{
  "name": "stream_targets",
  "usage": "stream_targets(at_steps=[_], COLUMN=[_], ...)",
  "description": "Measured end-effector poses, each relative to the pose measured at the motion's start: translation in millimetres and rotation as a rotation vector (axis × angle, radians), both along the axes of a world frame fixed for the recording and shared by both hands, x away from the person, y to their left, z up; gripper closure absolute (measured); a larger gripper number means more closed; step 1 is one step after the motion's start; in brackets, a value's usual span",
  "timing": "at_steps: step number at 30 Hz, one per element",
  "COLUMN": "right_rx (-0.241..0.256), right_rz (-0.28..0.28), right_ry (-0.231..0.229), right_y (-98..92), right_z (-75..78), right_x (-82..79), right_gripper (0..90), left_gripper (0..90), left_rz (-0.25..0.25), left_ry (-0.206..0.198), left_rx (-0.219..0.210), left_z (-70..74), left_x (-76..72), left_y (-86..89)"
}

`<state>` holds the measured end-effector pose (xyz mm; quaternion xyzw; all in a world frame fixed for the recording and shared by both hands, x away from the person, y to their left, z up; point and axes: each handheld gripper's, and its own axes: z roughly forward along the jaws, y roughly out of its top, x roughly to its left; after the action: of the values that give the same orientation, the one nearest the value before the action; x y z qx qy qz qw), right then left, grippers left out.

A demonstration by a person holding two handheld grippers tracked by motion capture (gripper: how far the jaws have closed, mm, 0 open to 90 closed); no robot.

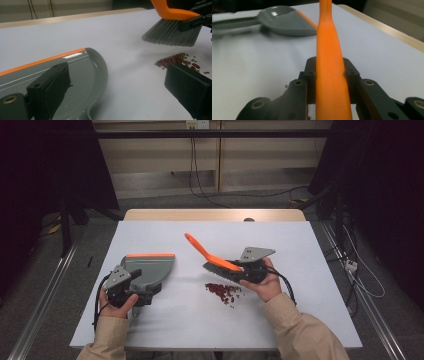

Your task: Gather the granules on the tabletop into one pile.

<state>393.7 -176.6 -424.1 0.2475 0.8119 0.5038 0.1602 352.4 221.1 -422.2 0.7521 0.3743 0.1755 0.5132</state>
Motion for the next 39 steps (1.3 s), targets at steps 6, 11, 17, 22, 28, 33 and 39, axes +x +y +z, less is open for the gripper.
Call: stream_targets(at_steps=[6, 11, 17, 22, 28, 33, 39], right_rx=[0.055, 0.090, 0.081, 0.037, 0.010, 0.030, 0.046], right_rz=[-0.294, -0.455, -0.549, -0.622, -0.657, -0.650, -0.669], right_ry=[0.061, 0.101, 0.117, 0.097, 0.082, 0.088, 0.072], right_y=[-14.6, -25.0, -33.3, -34.6, -22.1, -1.7, 20.4], right_z=[-1.8, -3.2, -7.0, -9.8, -19.3, -21.3, -23.5], right_x=[-23.0, -39.0, -50.6, -58.8, -67.2, -69.9, -68.8], right_gripper=[71.2, 71.3, 71.2, 71.2, 71.3, 71.2, 71.2], left_gripper=[6.2, 6.2, 6.2, 6.2, 6.2, 6.2, 6.2], left_rz=[-0.009, -0.013, -0.014, -0.009, -0.010, -0.013, -0.012], left_ry=[-0.006, -0.009, -0.009, -0.009, -0.010, -0.010, -0.012], left_rx=[-0.005, -0.008, -0.003, -0.002, 0.005, 0.005, 0.004], left_z=[1.5, 2.4, 1.7, 1.8, 1.9, 1.7, 2.5], left_x=[-1.3, -2.5, -3.0, -3.6, -4.0, -3.7, -3.9], left_y=[-2.0, -3.2, -3.8, -4.3, -5.0, -5.6, -5.4])
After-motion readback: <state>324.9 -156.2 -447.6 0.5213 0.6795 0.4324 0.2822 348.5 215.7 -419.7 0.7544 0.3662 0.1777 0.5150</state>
